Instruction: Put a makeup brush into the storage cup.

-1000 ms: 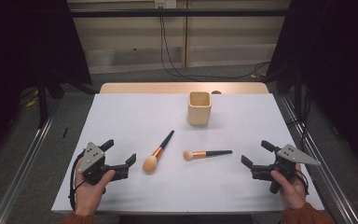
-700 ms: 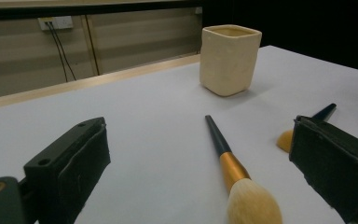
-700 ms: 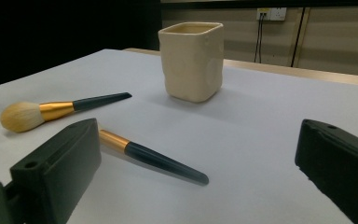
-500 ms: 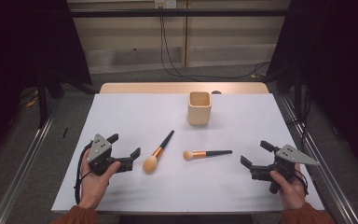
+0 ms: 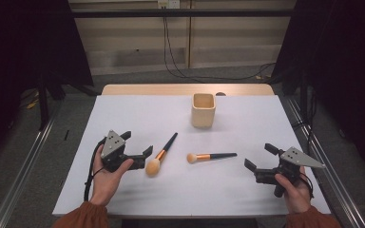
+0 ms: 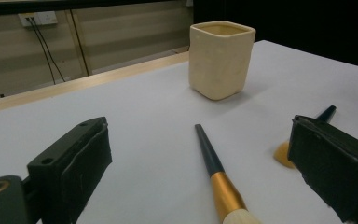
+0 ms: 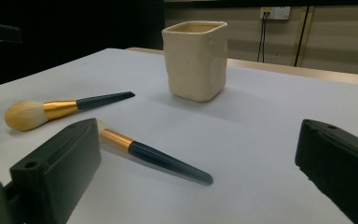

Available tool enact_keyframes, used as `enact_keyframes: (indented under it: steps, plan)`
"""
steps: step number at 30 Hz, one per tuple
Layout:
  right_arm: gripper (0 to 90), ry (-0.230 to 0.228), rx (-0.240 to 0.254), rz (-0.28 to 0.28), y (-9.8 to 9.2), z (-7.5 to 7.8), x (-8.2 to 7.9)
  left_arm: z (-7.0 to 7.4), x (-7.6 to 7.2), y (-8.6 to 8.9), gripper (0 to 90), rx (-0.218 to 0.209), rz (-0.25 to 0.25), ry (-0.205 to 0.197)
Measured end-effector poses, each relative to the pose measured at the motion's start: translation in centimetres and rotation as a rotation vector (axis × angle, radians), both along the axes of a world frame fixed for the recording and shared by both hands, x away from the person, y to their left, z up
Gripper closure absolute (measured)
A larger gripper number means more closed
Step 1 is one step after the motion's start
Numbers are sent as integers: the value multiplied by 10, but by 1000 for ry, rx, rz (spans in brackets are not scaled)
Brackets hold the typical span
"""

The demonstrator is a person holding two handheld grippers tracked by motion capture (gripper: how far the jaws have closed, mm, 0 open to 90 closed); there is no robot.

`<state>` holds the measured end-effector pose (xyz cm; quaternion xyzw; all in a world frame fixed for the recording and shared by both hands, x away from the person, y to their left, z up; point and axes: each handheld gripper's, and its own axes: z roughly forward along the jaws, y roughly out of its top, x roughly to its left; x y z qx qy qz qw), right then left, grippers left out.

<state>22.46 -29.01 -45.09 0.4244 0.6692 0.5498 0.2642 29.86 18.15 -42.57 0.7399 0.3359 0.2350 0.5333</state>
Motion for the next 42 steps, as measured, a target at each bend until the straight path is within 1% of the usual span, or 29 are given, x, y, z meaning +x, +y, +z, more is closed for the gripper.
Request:
enact_keyframes:
  steps: [2,5,7,8,9,10,12,13,14,15,18,21,22,23,25,26,27,28,29,31,32,35,36,37,38,39,40,41,42]
  plan:
    - [1,1,0,0,0,0,0,1,2,-7,58,-5,-11,3]
    - [1,3,-1,-2,-1,0,1,4,4,-10,58,-9,-15,-1]
    - [1,1,-2,-3,-1,0,0,6,7,-14,58,1,-28,-6]
    - [1,0,-2,2,0,0,1,8,11,-16,58,3,-40,-2]
    - [1,0,-3,2,0,0,1,8,11,-16,59,3,-40,-2]
    - [1,0,-3,2,0,0,1,8,13,-18,59,-3,-42,7]
    - [1,-1,-3,3,0,0,1,10,18,-20,58,2,-38,16]
    - [1,2,0,-2,0,0,0,9,21,-22,58,-6,-40,22]
    - [1,2,0,-2,0,0,0,9,21,-22,58,-6,-40,22]
    - [1,3,-5,0,-1,-1,1,9,23,-25,58,14,-46,22]
    - [1,3,-3,0,-1,0,0,10,26,-29,57,16,-53,23]
    - [1,4,-3,1,-1,0,0,14,30,-34,53,27,-79,49]
    - [1,4,-4,2,-1,0,0,15,31,-37,52,22,-92,58]
    - [1,4,-4,2,-1,0,0,16,31,-38,52,29,-98,68]
    - [1,5,-4,2,-1,0,0,19,32,-41,48,56,-91,76]
    - [1,9,1,1,-1,0,0,20,33,-42,48,67,-98,92]
    - [1,8,-3,3,-1,0,0,21,36,-44,42,79,-106,130]
    - [1,8,-3,3,-1,0,0,21,36,-44,42,79,-106,130]
    - [1,7,-7,4,-1,0,0,21,38,-44,42,90,-105,141]
    - [1,8,-7,5,-1,0,0,20,41,-45,42,81,-97,158]
    - [1,8,-7,5,-1,0,0,20,43,-45,42,78,-94,160]
    - [1,14,-10,6,-1,-1,1,21,46,-46,42,118,-89,176]
    - [1,14,-10,6,-1,-1,1,21,47,-46,42,125,-92,187]
    - [1,15,-9,6,-1,-1,1,22,48,-47,42,134,-84,202]
    - [1,14,-9,6,-1,-1,1,22,52,-48,43,157,-52,265]
    - [1,14,-9,6,-1,-1,1,22,52,-48,43,157,-52,265]
    - [1,14,-9,6,-1,-1,1,22,54,-48,43,160,-58,280]
    - [1,16,-10,7,-1,-1,1,20,57,-49,48,201,-38,308]
    - [1,16,-9,7,-1,-1,1,19,59,-49,48,219,-42,324]
